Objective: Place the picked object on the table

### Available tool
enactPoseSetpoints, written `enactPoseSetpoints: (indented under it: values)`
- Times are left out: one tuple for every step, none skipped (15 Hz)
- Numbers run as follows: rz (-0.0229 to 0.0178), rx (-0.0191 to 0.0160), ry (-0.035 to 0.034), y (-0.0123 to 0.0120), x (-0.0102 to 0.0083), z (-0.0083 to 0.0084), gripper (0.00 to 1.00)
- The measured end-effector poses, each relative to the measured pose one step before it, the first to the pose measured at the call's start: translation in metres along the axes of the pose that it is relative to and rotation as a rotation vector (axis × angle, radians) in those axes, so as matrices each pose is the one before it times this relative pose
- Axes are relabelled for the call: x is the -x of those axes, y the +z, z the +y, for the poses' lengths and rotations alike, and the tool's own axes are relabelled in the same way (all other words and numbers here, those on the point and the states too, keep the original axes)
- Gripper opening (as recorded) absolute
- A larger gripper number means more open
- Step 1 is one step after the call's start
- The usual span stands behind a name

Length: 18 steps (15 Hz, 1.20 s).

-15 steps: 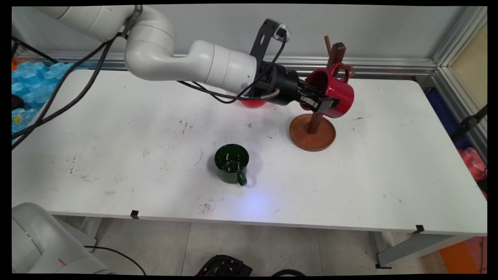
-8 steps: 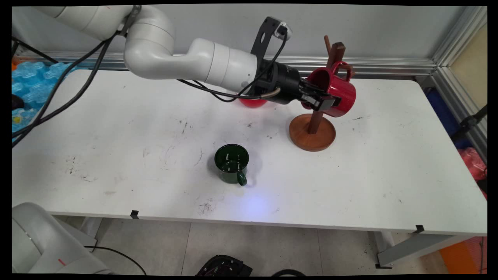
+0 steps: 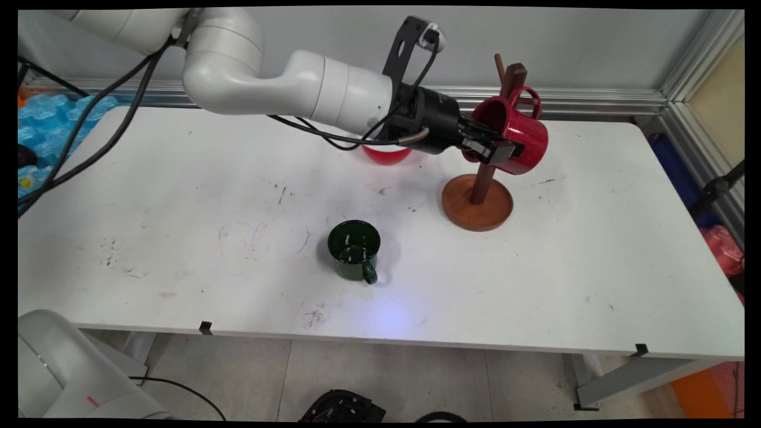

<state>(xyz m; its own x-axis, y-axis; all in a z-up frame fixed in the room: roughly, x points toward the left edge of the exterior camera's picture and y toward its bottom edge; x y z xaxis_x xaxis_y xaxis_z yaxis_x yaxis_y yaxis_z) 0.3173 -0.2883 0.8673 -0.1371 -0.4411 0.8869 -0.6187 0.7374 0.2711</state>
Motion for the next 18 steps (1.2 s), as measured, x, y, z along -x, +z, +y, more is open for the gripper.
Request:
enactPoseSetpoints:
  values:
    - [-0.00040,0.00128,0.00012,-0.00087,-0.00051,0.00086,0.00]
    - [-0.00020,0.00100,-0.00028,-0.00056,-0.00030,0.00058,0.00]
    - [-0.00068,0.00212,-0.00041,-0.00106,-0.00048,0.00125,0.00]
    - [-0.00044,0.00196,-0.00009,-0.00092,-0.00043,0.00111,0.00]
    - [-0.00058,0.00221,-0.00085,-0.00110,-0.00043,0.00141,0.00]
    - [-0.00029,0.00193,-0.00044,-0.00070,-0.00040,0.00108,0.00]
    - [-0.00038,0.00147,-0.00021,-0.00057,-0.00026,0.00088,0.00]
    - [-0.00035,0.00269,-0.00105,-0.00130,-0.00052,0.00170,0.00]
    - [-0.00064,0.00247,-0.00070,-0.00099,-0.00033,0.00143,0.00]
    - [-0.00085,0.00300,-0.00082,-0.00113,-0.00038,0.00170,0.00]
    - [-0.00041,0.00351,-0.00069,-0.00116,-0.00050,0.00180,0.00]
    - [-0.00040,0.00281,-0.00041,-0.00092,-0.00042,0.00153,0.00]
    - [-0.00025,0.00192,-0.00054,-0.00056,-0.00031,0.00101,0.00]
    - [-0.00023,0.00347,-0.00060,-0.00094,-0.00052,0.00174,0.00]
    - [-0.00012,0.00298,-0.00058,-0.00071,-0.00047,0.00153,0.00]
    - [0.00011,0.00296,-0.00050,-0.00059,-0.00059,0.00160,0.00]
    - [0.00047,0.00325,-0.00088,-0.00064,-0.00076,0.00177,0.00]
    - [0.00026,0.00163,-0.00027,-0.00038,-0.00047,0.00100,0.00]
